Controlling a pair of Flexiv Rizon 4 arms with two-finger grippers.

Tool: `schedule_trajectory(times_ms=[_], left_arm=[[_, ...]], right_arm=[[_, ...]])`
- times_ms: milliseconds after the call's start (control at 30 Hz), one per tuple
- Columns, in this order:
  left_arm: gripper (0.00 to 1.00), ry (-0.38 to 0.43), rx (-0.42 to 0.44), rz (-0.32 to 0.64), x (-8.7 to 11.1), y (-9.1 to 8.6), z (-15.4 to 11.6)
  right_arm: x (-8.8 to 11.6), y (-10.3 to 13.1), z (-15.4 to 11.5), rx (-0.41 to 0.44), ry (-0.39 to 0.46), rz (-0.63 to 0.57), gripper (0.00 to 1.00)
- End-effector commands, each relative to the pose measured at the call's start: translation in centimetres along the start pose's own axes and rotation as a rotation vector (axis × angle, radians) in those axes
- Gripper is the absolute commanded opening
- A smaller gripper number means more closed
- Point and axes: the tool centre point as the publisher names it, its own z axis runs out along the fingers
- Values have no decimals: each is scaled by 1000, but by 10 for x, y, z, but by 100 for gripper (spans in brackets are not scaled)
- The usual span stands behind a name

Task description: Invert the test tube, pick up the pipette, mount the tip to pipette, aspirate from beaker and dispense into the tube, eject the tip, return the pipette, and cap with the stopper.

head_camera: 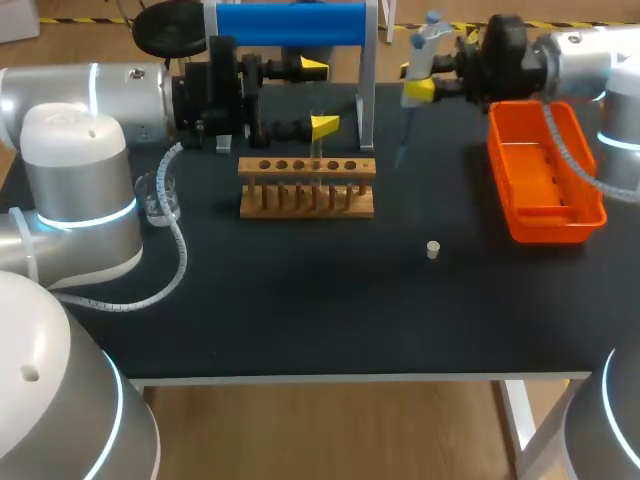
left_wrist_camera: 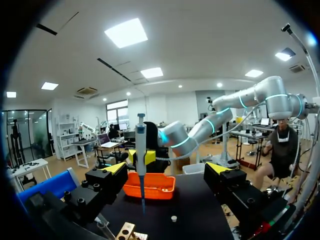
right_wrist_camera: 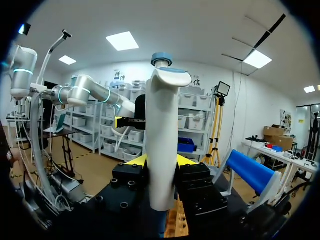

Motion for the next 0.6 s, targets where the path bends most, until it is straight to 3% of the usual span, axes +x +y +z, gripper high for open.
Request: schedule_trajectory(times_ms=[33,300,600], left_arm=[[100,-2,2,1,0,1,1],[100,-2,2,1,0,1,1],[100,-2,2,1,0,1,1]], right_arm=[[-8,0,-34,7,62,13,0],[-13,2,-67,16,34,18,0],[-13,2,-67,16,34,18,0]])
